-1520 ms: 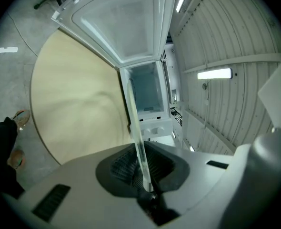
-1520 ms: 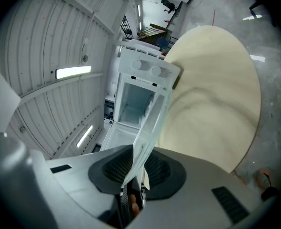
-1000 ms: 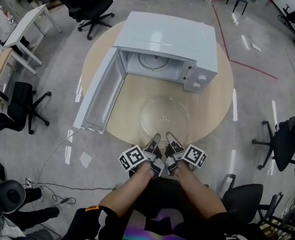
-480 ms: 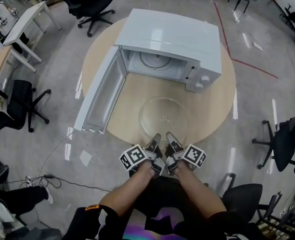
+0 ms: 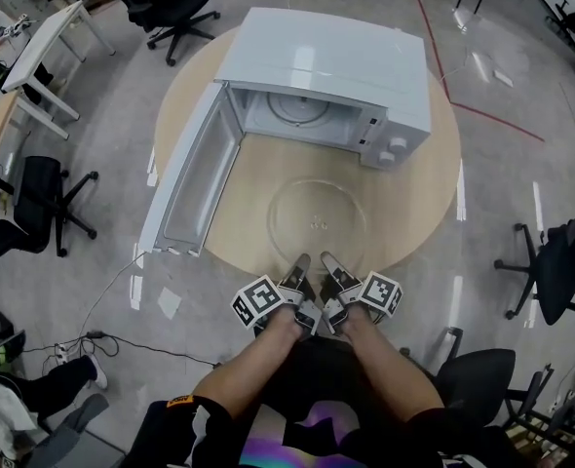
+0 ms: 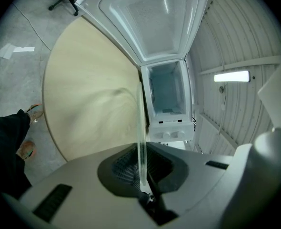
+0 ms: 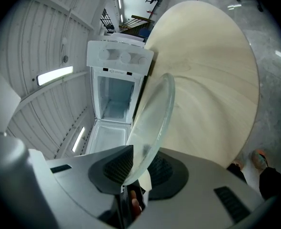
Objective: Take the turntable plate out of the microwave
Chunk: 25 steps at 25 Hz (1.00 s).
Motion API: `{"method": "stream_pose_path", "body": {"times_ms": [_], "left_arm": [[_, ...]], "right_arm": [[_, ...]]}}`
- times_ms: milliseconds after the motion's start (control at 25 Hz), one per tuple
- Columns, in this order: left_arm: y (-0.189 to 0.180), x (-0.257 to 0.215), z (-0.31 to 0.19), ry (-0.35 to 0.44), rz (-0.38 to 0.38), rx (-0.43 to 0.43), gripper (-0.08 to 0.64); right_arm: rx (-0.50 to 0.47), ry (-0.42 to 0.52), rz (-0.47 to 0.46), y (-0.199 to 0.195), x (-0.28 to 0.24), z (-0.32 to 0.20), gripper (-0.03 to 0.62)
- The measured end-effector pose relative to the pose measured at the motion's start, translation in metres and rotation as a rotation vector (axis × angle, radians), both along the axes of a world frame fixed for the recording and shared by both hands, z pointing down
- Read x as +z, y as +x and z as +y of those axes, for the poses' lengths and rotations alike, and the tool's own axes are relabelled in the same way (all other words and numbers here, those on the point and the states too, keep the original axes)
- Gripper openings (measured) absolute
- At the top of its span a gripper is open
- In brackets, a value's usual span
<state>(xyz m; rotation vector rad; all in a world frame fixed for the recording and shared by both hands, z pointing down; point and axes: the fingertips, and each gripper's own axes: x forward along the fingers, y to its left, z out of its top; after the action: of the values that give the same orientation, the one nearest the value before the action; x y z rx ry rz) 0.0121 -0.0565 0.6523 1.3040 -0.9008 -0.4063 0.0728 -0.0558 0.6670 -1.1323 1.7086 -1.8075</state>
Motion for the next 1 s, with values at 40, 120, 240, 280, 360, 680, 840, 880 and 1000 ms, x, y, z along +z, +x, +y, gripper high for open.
{"method": "stream_pose_path", "body": {"times_ms": [40,120,240,280,360,680,840,880,1000], "left_arm": [[0.0,0.001,0.0,-0.003,-0.003,-0.002,0.069],[0.0,0.003,0.0,-0.005,-0.005,-0.006,0.069],[0.001,0.004,-0.002,-0.003,-0.009,-0.004,0.069],[0.003,0.004,-0.001,-0.003,-0.009,-0.002,0.069],[0.005,0.006,0.002,-0.007,-0.008,0.002,0.069],[0.008,0.01,0.004,-0.008,-0.022,0.005,0.069],[0.007,0.014,0.003,-0.006,-0.031,0.009,0.069],[0.007,0.016,0.003,-0.007,-0.034,0.01,0.069],[0.006,0.021,0.004,-0.011,-0.04,0.013,0.071]], "right_arm": [[-0.009,-0.003,-0.007,0.0,0.0,0.002,0.071],[-0.014,-0.004,-0.019,0.002,0.001,0.006,0.072],[-0.004,0.033,-0.047,0.007,-0.004,0.01,0.072],[0.002,0.03,-0.052,0.009,-0.004,0.012,0.072],[0.016,-0.014,-0.05,0.013,0.0,0.019,0.072],[0.012,-0.022,-0.077,0.018,-0.001,0.037,0.095],[0.043,-0.075,-0.026,0.029,0.007,0.048,0.095],[0.049,-0.084,-0.021,0.03,0.009,0.05,0.094],[0.066,-0.093,-0.02,0.035,0.014,0.049,0.094]]}}
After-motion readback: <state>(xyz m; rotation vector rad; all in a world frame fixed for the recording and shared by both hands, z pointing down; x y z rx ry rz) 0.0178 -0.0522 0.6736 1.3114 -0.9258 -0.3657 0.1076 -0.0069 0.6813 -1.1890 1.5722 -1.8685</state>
